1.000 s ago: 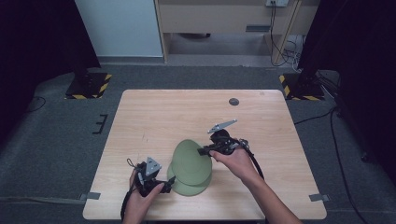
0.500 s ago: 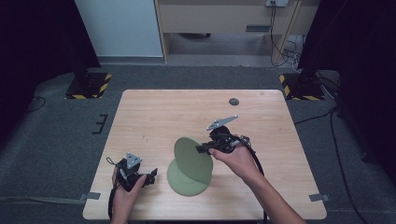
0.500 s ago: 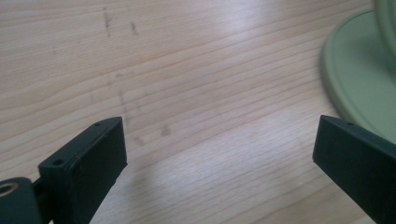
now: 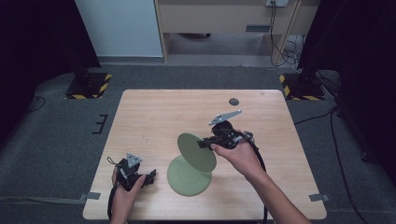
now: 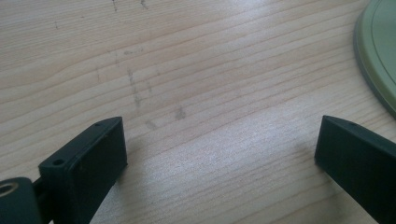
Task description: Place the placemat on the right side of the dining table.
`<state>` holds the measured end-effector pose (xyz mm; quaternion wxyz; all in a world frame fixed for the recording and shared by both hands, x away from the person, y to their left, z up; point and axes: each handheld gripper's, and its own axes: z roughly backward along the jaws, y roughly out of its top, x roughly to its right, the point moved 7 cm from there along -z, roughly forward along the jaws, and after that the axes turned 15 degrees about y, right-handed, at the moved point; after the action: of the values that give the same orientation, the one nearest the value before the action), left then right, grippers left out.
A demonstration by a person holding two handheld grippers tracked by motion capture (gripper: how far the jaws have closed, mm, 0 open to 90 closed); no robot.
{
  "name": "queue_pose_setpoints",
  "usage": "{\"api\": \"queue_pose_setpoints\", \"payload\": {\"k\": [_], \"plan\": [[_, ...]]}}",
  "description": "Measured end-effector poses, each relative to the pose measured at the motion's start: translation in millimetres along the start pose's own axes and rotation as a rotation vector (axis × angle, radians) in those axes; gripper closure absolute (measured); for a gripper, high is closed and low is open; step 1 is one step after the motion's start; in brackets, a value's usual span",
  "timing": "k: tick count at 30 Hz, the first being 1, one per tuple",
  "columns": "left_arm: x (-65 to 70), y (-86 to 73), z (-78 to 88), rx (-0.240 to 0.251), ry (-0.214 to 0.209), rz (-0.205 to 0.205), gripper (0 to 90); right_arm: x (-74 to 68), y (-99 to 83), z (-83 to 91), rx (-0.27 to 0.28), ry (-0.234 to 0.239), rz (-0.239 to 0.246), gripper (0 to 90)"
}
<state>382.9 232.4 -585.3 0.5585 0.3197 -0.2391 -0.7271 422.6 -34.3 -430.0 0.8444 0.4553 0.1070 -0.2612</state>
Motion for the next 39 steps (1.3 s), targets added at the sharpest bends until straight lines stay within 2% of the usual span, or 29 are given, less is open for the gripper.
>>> {"api": "queue_pose_setpoints", "payload": {"k": [13, 20, 33, 39], "plan": [[0.2, 0.2, -1.3, -0.012, -0.001, 0.015, 0.2, 13.2, 11.2, 14.3, 0.048, -0.054, -0.037, 85.6], [0.5, 0.2, -1.5, -0.014, -0.004, 0.014, 0.0, 26.8, 14.1, 25.3, 0.076, -0.110, -0.062, 85.7], [0.4, 0.4, -1.8, -0.016, -0.003, 0.016, 0.0, 82.8, 22.4, 54.5, 0.167, -0.249, -0.183, 85.7], [0.4, 0.4, -1.8, -0.016, -0.003, 0.016, 0.0, 98.4, 25.1, 57.8, 0.173, -0.284, -0.210, 85.6]]}}
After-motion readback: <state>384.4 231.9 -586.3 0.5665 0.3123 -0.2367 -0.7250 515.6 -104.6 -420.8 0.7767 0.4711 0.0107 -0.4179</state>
